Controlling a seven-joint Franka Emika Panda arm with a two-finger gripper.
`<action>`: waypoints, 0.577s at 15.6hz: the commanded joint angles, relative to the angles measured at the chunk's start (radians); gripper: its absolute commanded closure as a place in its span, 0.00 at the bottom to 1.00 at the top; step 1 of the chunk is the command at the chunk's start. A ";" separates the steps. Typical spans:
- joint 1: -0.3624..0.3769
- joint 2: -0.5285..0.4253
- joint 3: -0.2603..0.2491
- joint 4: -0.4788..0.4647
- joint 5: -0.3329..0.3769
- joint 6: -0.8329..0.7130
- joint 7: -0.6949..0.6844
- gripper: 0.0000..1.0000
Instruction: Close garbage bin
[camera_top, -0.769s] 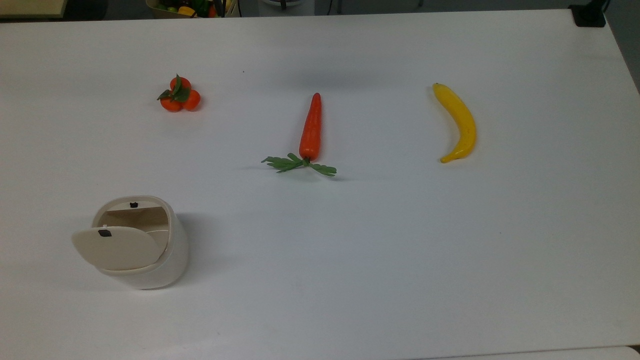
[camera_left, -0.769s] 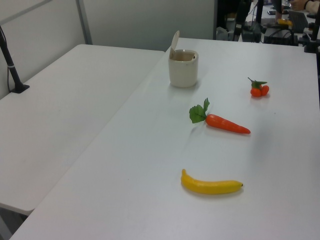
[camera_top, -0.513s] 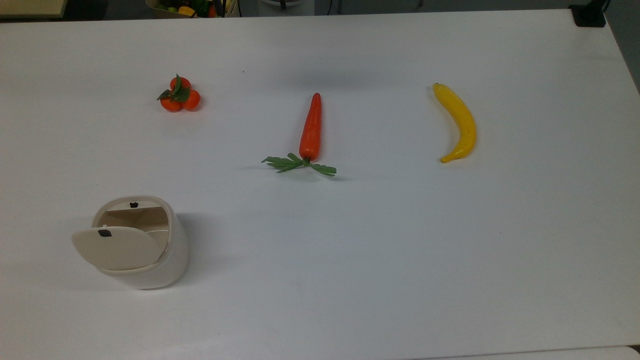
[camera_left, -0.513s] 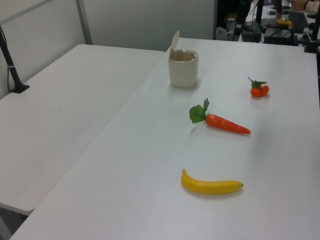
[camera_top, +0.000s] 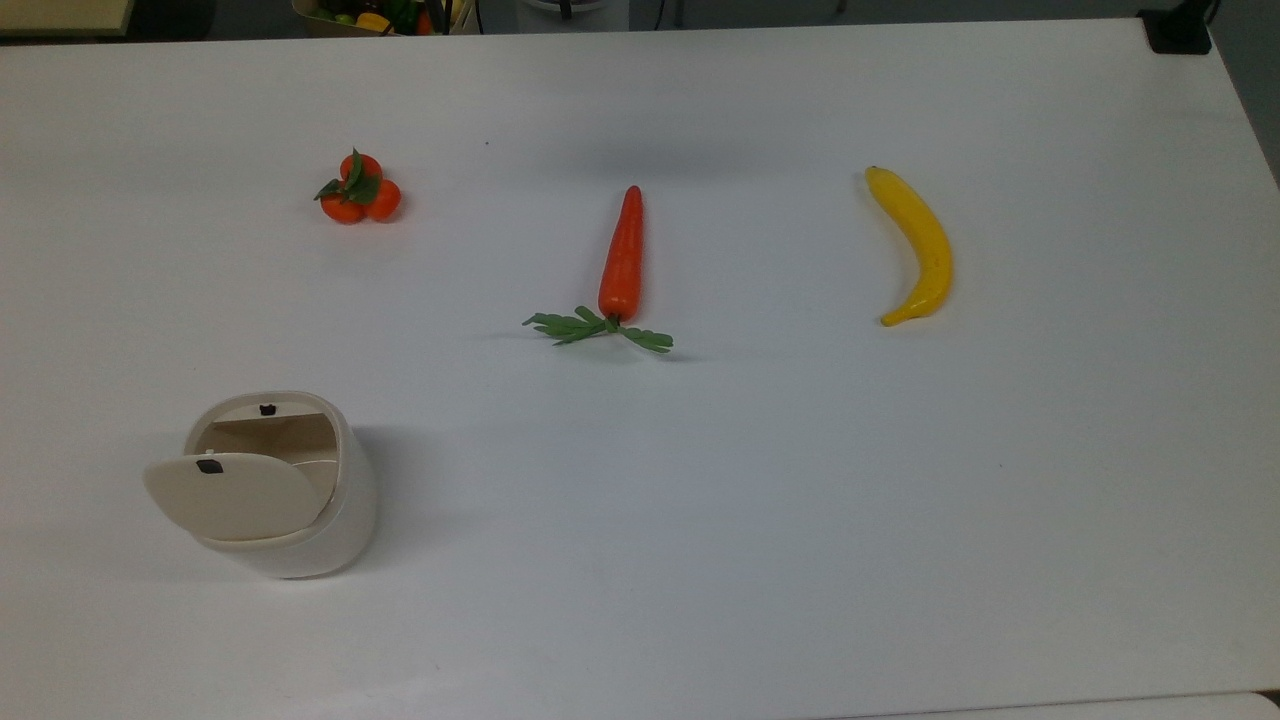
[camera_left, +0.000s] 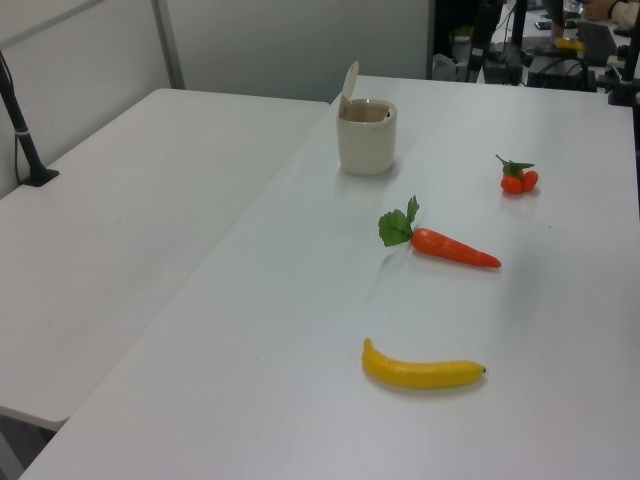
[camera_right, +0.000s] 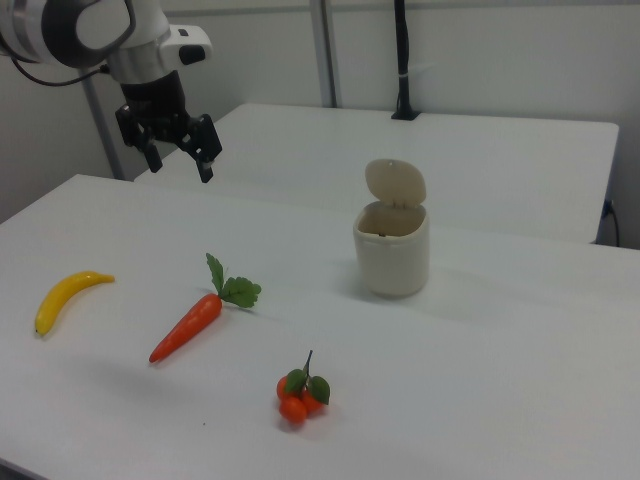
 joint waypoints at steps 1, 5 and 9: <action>0.001 -0.008 -0.004 -0.018 -0.002 0.045 -0.034 0.26; -0.002 -0.006 -0.004 -0.020 0.009 0.054 -0.039 0.75; -0.002 -0.006 -0.004 -0.020 0.020 0.055 -0.039 0.99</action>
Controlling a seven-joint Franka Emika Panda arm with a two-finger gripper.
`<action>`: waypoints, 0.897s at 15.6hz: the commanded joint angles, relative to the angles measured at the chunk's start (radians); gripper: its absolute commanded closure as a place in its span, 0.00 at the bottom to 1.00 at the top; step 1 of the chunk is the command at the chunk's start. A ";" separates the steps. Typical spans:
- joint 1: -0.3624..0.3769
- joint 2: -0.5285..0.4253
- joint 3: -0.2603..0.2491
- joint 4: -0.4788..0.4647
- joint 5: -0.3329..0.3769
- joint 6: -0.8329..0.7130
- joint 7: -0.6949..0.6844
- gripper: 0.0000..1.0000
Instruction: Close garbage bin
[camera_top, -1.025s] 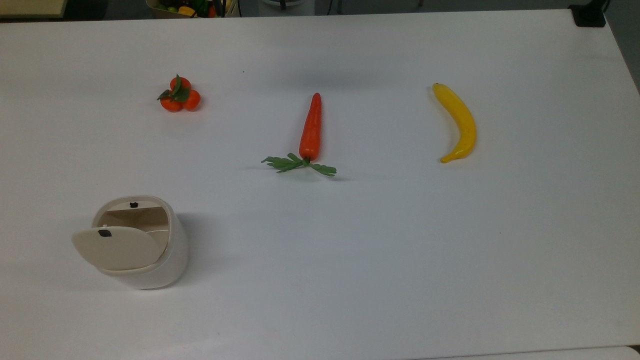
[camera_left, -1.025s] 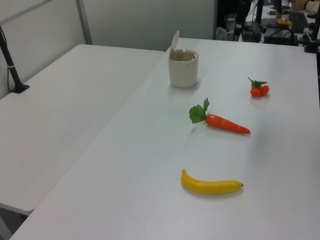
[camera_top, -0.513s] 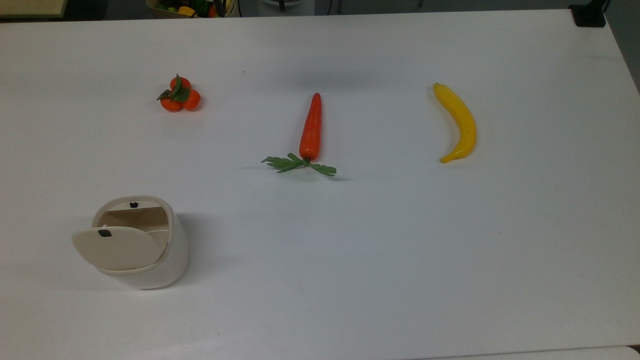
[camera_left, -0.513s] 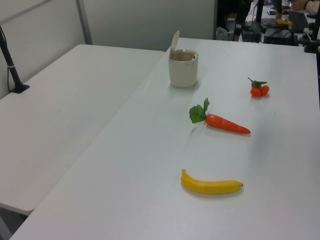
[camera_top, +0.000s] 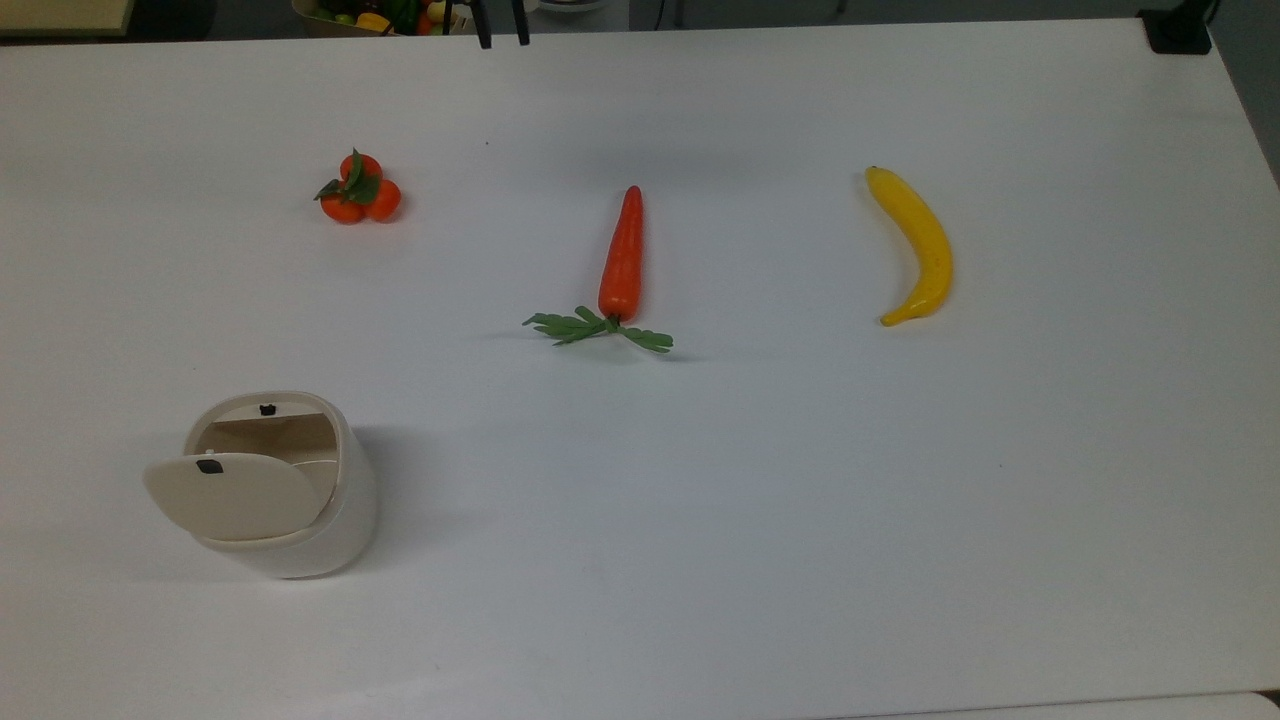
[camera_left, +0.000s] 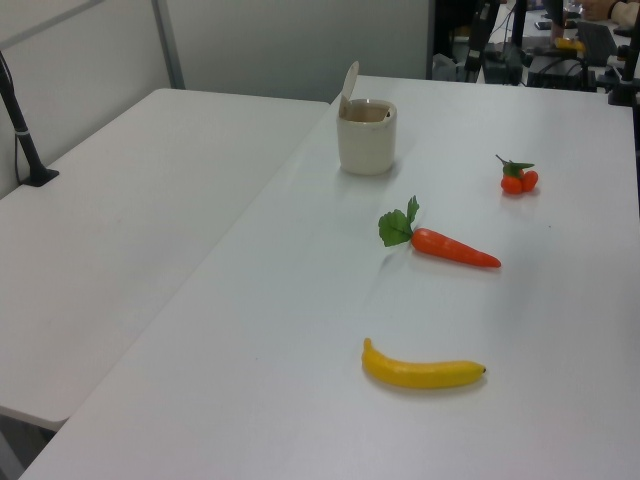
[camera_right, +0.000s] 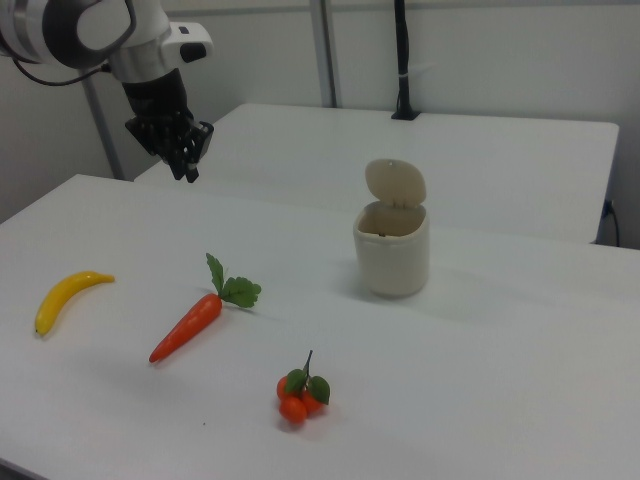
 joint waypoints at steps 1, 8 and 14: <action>-0.003 -0.008 -0.004 -0.020 0.020 0.032 -0.026 1.00; -0.002 0.035 -0.005 -0.007 0.066 0.127 -0.009 1.00; -0.026 0.119 -0.005 0.016 0.066 0.340 -0.008 1.00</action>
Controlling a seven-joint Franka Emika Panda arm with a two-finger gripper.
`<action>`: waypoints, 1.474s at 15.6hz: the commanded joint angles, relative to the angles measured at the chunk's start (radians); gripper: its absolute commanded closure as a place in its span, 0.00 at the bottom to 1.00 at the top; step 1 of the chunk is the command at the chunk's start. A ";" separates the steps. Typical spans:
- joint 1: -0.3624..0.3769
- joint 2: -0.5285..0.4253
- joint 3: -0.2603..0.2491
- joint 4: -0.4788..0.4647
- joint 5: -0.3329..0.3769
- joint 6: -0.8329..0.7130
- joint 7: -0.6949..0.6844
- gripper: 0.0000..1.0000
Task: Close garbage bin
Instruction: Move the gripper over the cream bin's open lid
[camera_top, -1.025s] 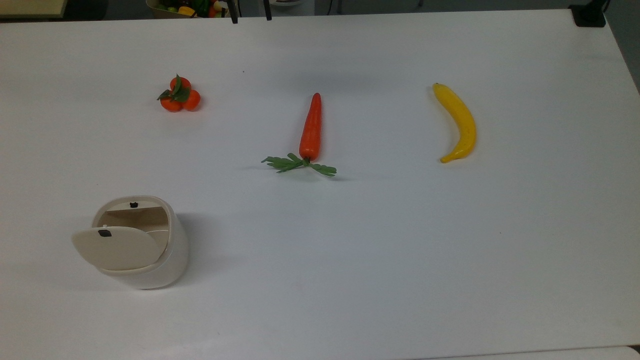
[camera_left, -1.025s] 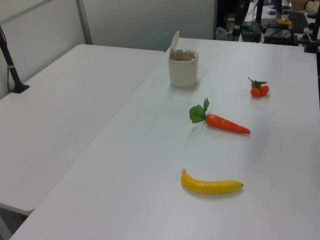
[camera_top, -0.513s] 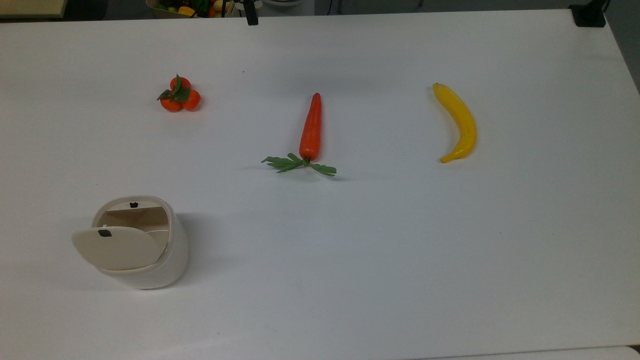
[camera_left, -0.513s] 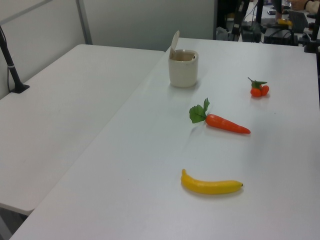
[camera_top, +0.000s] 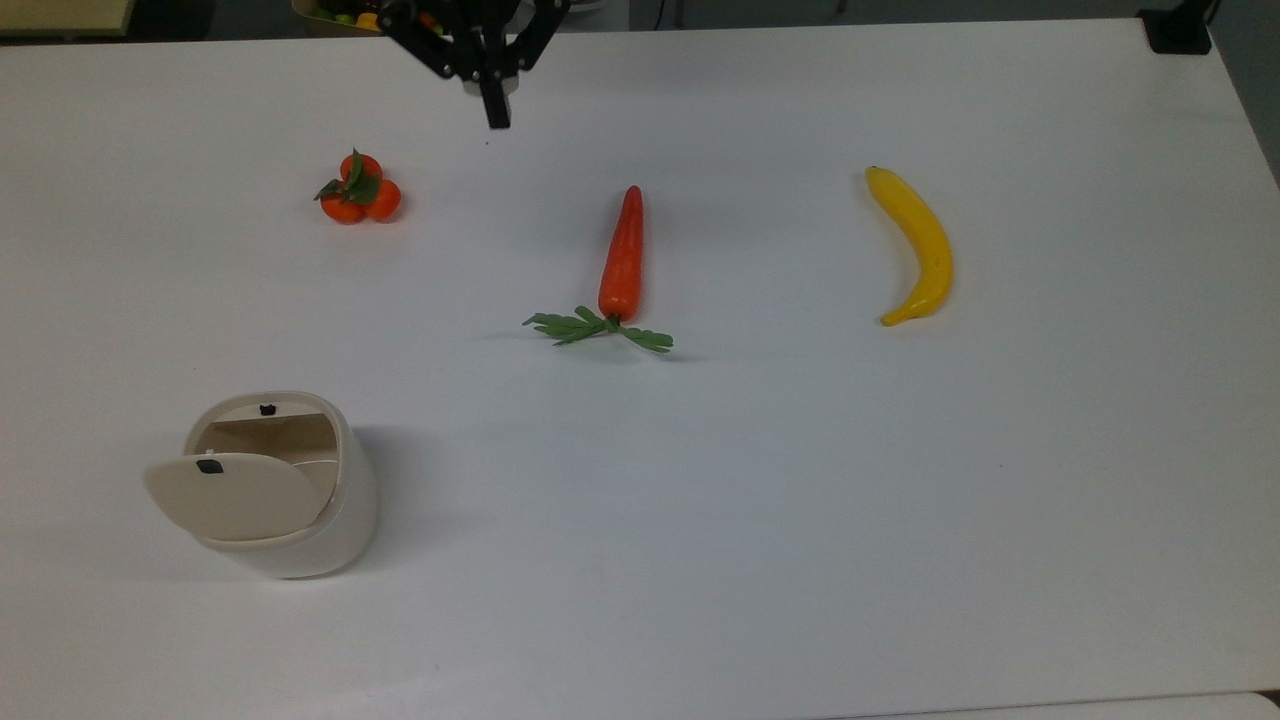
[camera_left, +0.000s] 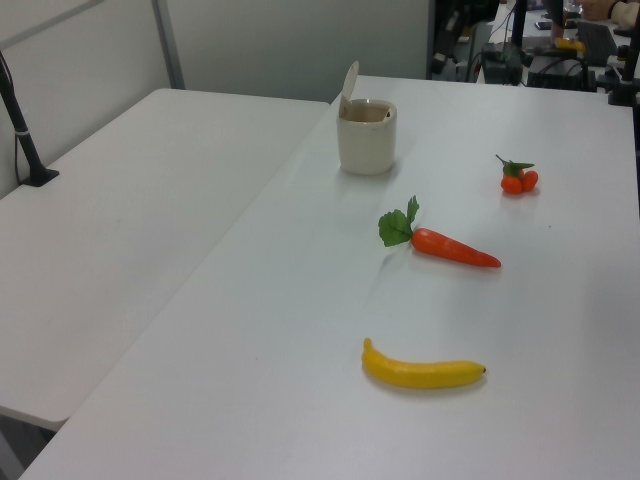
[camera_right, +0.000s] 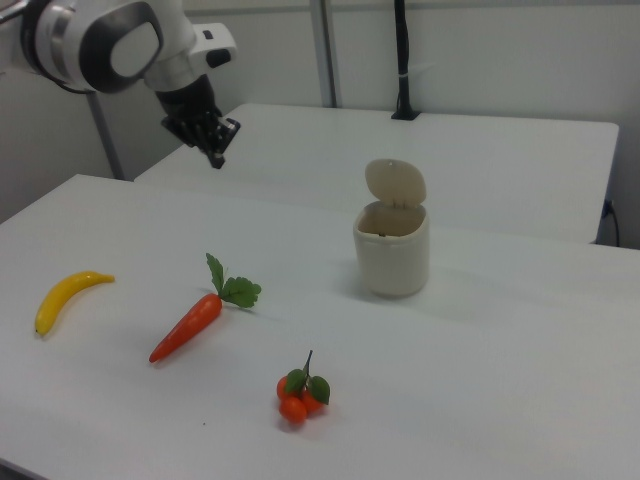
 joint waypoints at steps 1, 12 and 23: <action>-0.030 0.054 -0.005 0.029 0.025 0.135 -0.007 1.00; -0.090 0.307 -0.007 0.217 0.068 0.579 -0.007 1.00; -0.139 0.538 -0.007 0.313 0.056 0.955 -0.018 1.00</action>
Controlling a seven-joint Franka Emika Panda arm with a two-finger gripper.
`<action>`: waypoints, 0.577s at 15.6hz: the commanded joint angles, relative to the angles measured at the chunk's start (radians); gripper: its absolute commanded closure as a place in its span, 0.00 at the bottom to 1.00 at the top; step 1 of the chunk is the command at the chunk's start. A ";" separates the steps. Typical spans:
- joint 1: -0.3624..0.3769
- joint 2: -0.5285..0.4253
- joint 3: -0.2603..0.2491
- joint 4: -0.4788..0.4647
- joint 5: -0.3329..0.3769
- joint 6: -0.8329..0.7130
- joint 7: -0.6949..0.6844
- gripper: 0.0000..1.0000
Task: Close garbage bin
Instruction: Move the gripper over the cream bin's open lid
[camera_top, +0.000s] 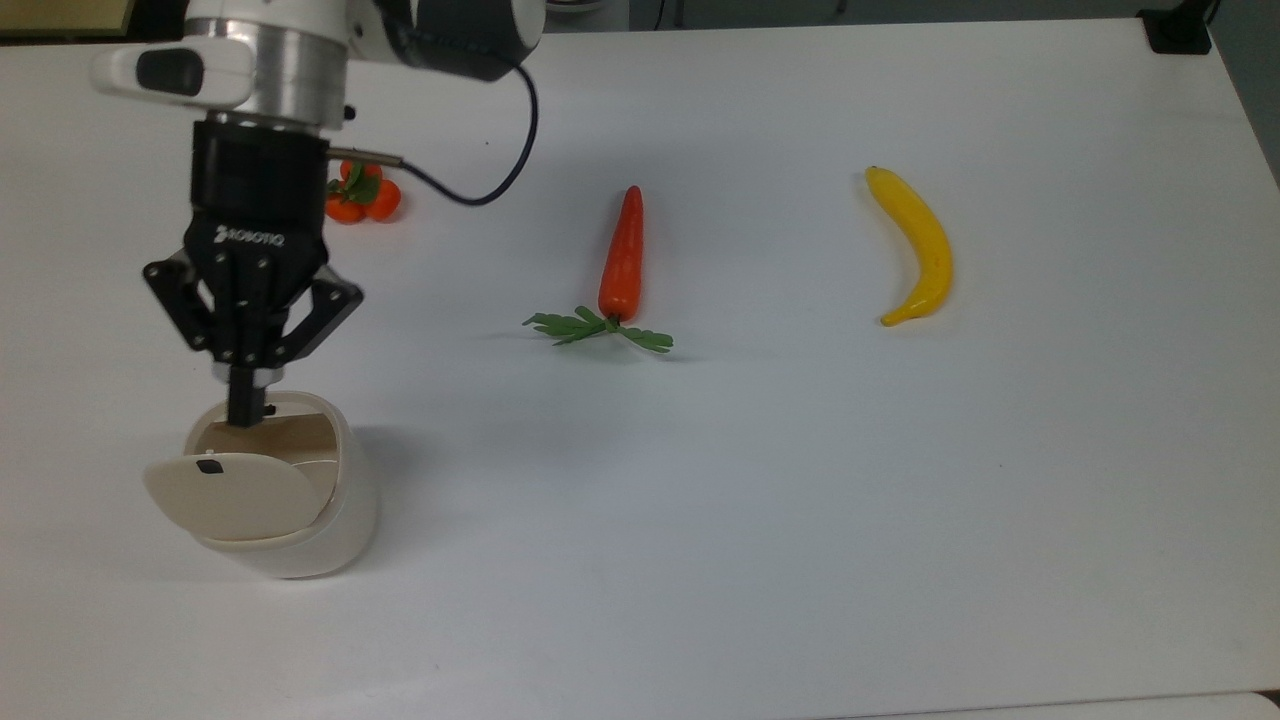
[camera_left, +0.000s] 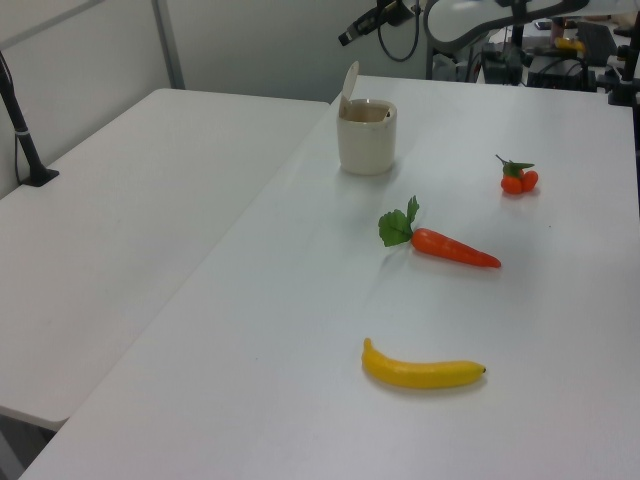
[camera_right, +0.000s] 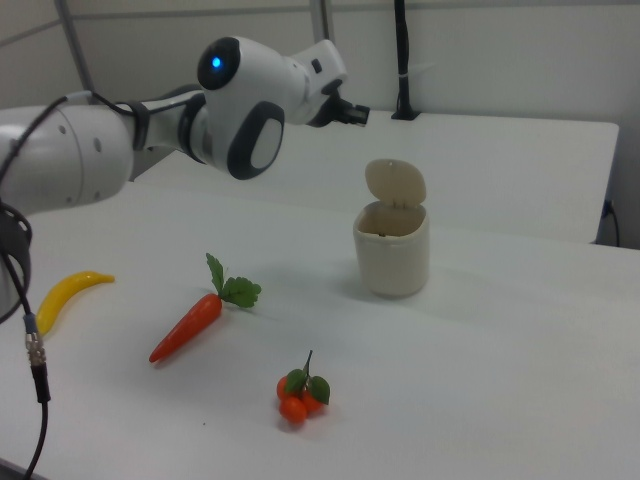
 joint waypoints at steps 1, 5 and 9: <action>-0.017 0.077 -0.005 0.059 0.008 0.098 -0.020 1.00; -0.038 0.133 -0.005 0.080 0.006 0.111 -0.027 1.00; -0.046 0.166 -0.005 0.096 -0.001 0.112 -0.029 1.00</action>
